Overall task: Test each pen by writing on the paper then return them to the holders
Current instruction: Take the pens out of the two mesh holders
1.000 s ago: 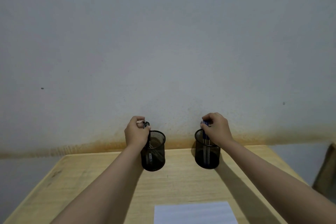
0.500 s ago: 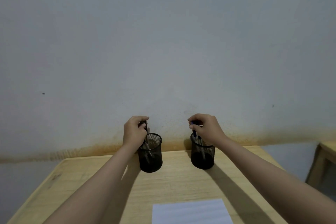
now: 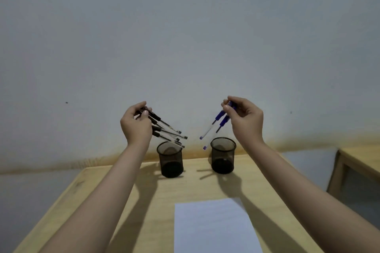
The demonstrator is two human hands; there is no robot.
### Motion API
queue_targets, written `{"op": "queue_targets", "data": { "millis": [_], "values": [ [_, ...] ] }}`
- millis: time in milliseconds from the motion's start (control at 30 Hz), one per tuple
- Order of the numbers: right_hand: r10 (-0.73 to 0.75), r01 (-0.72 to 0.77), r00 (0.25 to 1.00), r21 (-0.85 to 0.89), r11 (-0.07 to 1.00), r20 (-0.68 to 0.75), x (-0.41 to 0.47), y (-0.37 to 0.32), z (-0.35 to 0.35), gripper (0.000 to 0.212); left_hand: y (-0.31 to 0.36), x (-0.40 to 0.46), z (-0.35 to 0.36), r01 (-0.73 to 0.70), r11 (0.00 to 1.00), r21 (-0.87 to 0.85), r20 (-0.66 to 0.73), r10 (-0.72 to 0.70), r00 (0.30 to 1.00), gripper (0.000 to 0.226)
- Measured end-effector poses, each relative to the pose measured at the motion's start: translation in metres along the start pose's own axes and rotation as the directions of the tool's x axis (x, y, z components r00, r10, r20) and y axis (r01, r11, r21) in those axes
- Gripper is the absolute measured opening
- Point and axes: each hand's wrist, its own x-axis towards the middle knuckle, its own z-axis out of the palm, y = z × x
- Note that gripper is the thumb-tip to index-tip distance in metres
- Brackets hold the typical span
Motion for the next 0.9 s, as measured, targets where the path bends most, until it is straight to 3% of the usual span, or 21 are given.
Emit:
{"op": "queue_targets", "data": {
  "millis": [100, 233, 367, 533, 667, 767, 900],
  "values": [
    [0.139, -0.135, 0.985, 0.046, 0.99, -0.098, -0.03, 0.018, -0.009, 0.019, -0.022, -0.029, -0.007, 0.129, 0.989, -0.07, -0.093, -0.135, 0.986, 0.024],
    [0.341, -0.333, 0.902, 0.075, 0.94, -0.264, -0.057, 0.054, -0.027, 0.02, -0.068, -0.062, -0.021, 0.322, 0.942, -0.093, -0.16, -0.334, 0.929, 0.026],
    [0.458, -0.478, 0.798, 0.052, 0.877, -0.391, -0.074, 0.086, -0.04, 0.027, -0.11, -0.077, -0.032, 0.429, 0.902, -0.055, -0.221, -0.43, 0.876, 0.03],
    [0.593, -0.598, 0.668, 0.151, 0.787, -0.45, -0.084, 0.111, -0.048, 0.028, -0.14, -0.087, -0.037, 0.517, 0.856, 0.006, -0.208, -0.505, 0.838, 0.026],
    [0.589, -0.649, 0.662, 0.04, 0.76, -0.462, -0.086, 0.127, -0.053, 0.024, -0.144, -0.096, -0.042, 0.391, 0.864, 0.319, -0.096, -0.381, 0.92, 0.018],
    [0.528, -0.644, 0.729, -0.173, 0.746, -0.435, -0.089, 0.136, -0.057, 0.02, -0.149, -0.097, -0.048, 0.18, 0.842, 0.509, 0.051, -0.238, 0.97, 0.015],
    [0.458, -0.575, 0.815, -0.395, 0.716, -0.355, -0.096, 0.144, -0.06, 0.021, -0.157, -0.099, -0.047, 0.001, 0.757, 0.653, 0.201, -0.175, 0.964, 0.015]
  ]
}}
